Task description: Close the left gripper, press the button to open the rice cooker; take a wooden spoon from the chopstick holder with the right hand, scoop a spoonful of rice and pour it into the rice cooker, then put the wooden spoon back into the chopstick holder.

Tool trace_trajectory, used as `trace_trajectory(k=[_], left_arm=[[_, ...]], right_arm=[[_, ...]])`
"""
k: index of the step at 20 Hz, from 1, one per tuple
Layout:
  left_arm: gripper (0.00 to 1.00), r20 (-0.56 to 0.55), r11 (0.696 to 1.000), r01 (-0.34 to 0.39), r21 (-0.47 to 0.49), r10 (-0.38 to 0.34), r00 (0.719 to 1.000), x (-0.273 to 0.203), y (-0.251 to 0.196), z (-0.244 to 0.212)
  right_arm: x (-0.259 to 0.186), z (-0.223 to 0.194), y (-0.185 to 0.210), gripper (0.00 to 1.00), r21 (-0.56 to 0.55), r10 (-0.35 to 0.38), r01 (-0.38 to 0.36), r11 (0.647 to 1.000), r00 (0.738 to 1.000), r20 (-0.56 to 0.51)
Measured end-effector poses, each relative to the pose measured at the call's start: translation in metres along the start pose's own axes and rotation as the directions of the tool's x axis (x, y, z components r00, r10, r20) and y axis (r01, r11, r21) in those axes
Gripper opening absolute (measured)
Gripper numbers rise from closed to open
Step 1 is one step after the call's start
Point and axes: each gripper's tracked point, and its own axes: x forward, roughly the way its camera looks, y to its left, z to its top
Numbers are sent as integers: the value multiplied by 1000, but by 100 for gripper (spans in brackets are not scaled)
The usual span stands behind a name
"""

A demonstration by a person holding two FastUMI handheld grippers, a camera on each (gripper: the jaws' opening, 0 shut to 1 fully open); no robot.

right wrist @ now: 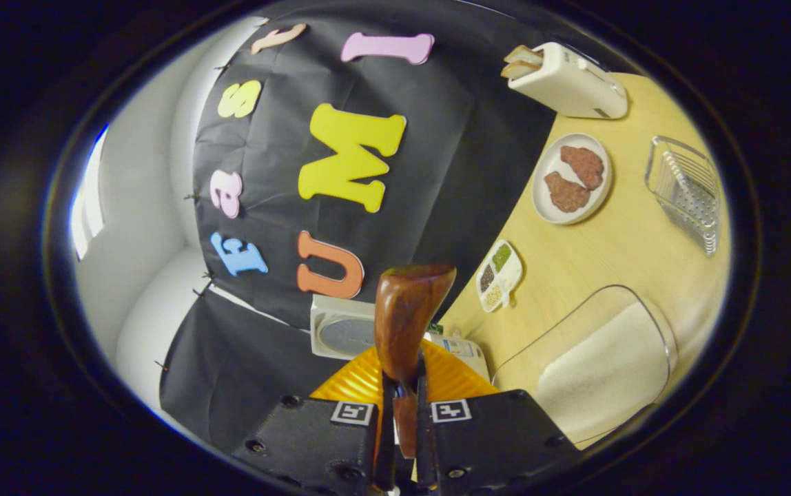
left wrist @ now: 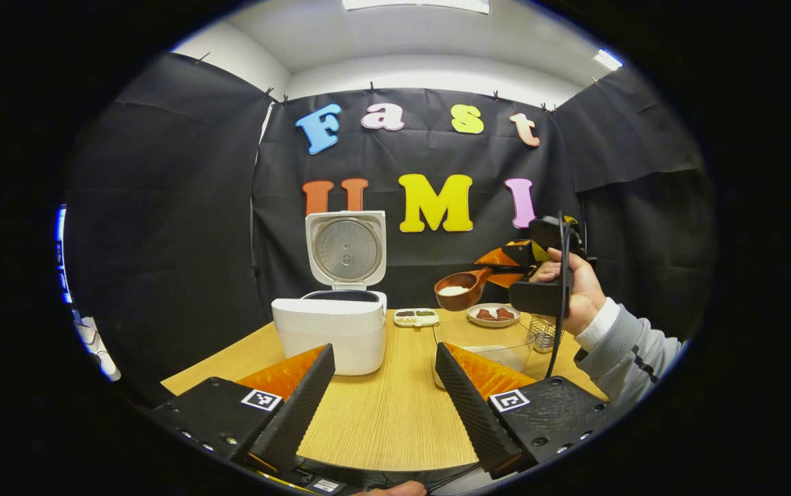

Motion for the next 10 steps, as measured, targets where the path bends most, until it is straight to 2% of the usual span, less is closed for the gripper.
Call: trace_trajectory(k=[5,10], left_arm=[[94,-4,1000,-11,-10,11,1000,4,15,-3],[94,-17,1000,-30,-3,30,999,4,28,-11]], right_arm=[[47,-26,24,14,-80,-40,38,996,999,-24],[97,-38,45,15,-197,-72,74,978,997,18]])
